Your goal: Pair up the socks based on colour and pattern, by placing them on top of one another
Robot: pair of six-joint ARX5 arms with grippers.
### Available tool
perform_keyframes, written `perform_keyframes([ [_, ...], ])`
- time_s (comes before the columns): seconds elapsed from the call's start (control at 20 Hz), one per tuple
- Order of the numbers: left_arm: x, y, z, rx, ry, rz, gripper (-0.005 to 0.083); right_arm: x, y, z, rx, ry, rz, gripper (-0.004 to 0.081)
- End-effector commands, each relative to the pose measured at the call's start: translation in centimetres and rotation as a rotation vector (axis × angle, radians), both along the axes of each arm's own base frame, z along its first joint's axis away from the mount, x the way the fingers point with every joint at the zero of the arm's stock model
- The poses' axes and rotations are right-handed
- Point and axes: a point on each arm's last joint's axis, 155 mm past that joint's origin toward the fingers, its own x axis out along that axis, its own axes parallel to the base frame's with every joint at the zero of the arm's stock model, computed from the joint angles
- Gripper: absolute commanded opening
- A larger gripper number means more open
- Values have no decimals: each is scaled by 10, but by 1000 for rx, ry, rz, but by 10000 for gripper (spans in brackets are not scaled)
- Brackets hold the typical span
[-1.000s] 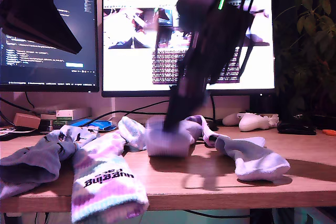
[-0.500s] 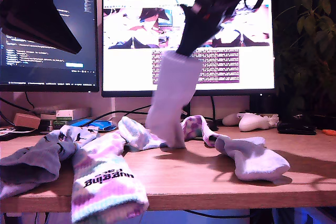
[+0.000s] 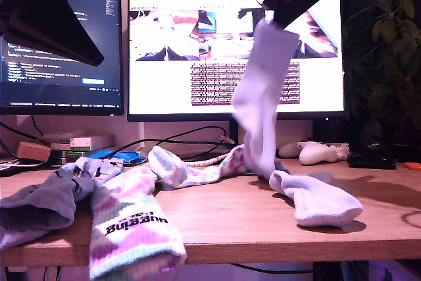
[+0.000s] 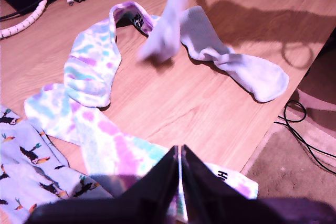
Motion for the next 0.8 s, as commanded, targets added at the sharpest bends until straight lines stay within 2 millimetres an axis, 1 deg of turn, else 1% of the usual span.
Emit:
perform_keyframes([
  [0.0,-2,0,-4,-1,6,-7,-20,11,-10,22,51,-69,-53,-13],
  [0.1,-3,0,-4,-1,7,-8,-20,20,-24,34,65,-122,-101,-13],
  [0.25,-3,0,-4,-1,8,-8,-20,30,-45,43,72,-159,-163,-13],
  [0.35,-3,-1,-4,-4,9,-12,-20,34,-55,39,69,-152,-182,-13],
  [0.4,-4,-1,-4,-6,10,-14,-20,35,-58,32,61,-128,-189,-12],
  [0.45,-4,-2,-3,-7,11,-17,-20,33,-59,16,61,-69,-192,-13],
  [0.5,-5,-2,-4,-8,14,-19,-20,25,-57,-6,73,23,-192,-13],
  [0.55,-6,-2,-4,-8,18,-20,-20,15,-54,-34,60,135,-172,-13],
  [0.6,-6,-2,-4,-8,18,-21,-20,0,-48,-61,118,268,-181,-13],
  [0.65,-6,-2,-4,-10,17,-22,-20,-14,-39,-82,142,374,-158,-13],
  [0.7,-6,-3,-4,-13,17,-26,-20,-24,-26,-93,168,441,-126,-13],
  [0.75,-6,-3,-3,-13,17,-26,-20,-31,-13,-97,195,475,-100,-12],
])
